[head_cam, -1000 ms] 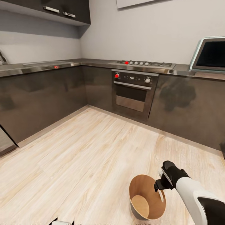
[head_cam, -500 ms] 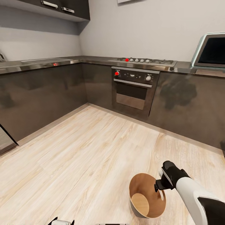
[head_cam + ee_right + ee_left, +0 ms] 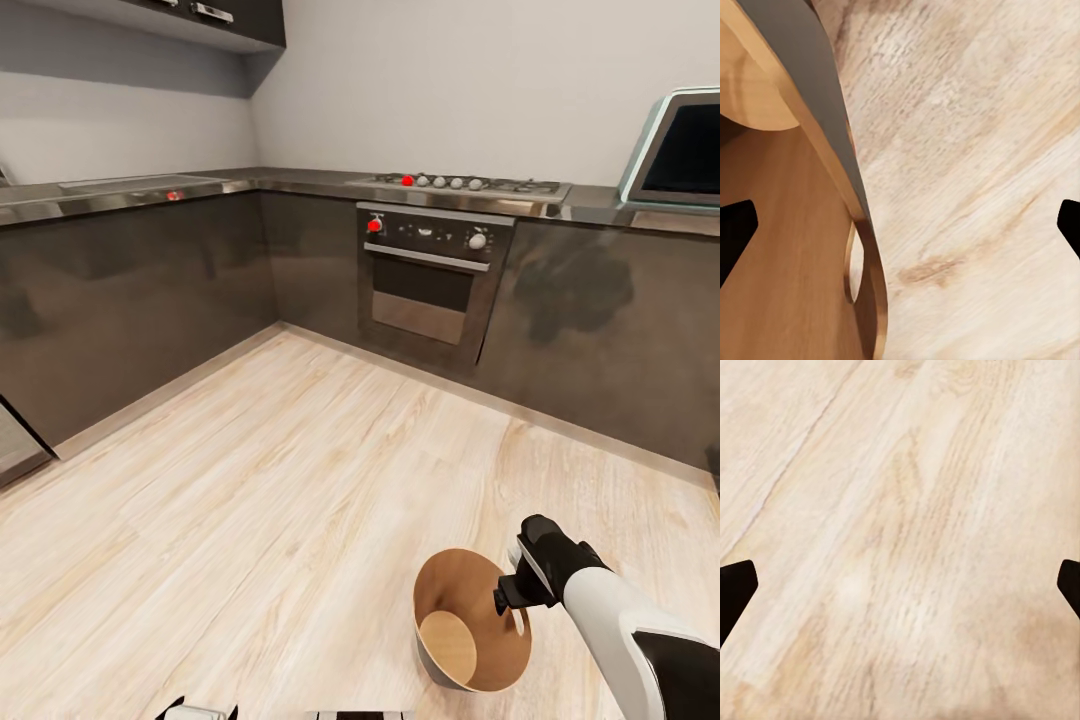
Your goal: Put the three can of soda from the living room inside the tash can in the kitchen.
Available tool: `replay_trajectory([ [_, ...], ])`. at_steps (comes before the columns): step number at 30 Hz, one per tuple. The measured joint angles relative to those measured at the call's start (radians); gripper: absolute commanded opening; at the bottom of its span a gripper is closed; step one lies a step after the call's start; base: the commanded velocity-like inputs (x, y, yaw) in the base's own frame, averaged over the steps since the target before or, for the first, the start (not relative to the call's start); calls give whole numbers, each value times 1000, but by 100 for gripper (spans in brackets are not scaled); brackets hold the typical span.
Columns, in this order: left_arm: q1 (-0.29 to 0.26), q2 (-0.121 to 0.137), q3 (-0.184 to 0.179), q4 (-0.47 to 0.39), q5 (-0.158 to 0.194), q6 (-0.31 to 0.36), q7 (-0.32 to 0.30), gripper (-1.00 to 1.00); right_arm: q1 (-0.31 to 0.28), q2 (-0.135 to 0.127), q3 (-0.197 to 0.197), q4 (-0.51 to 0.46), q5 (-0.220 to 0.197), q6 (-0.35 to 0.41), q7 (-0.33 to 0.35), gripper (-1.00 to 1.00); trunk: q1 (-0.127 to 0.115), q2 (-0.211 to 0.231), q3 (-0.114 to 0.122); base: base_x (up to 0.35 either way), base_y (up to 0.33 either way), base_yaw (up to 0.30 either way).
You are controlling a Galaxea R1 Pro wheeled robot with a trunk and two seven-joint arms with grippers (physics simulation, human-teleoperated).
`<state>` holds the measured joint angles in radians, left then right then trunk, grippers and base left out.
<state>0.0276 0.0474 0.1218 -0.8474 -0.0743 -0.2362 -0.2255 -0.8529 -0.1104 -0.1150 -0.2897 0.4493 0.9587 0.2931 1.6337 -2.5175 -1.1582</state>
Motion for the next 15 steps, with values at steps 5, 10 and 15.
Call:
replay_trajectory([
  [5, 0, 0, 1, -2, 0, -1, 0, 100, 0, -1, 0, 0, 0, 0, 0, 100, 0, 0, 0, 0, 0, 0],
  [10, 0, 0, 2, -4, 0, -1, 0, 100, 0, -3, -1, 0, 0, 0, 0, -100, 0, 0, 0, 0, 0, 0],
  [15, 0, 0, 3, -5, 1, -3, -1, 100, -1, -4, -5, -1, -9, 0, 3, -100, 0, 0, 0, 0, 0, 0],
])
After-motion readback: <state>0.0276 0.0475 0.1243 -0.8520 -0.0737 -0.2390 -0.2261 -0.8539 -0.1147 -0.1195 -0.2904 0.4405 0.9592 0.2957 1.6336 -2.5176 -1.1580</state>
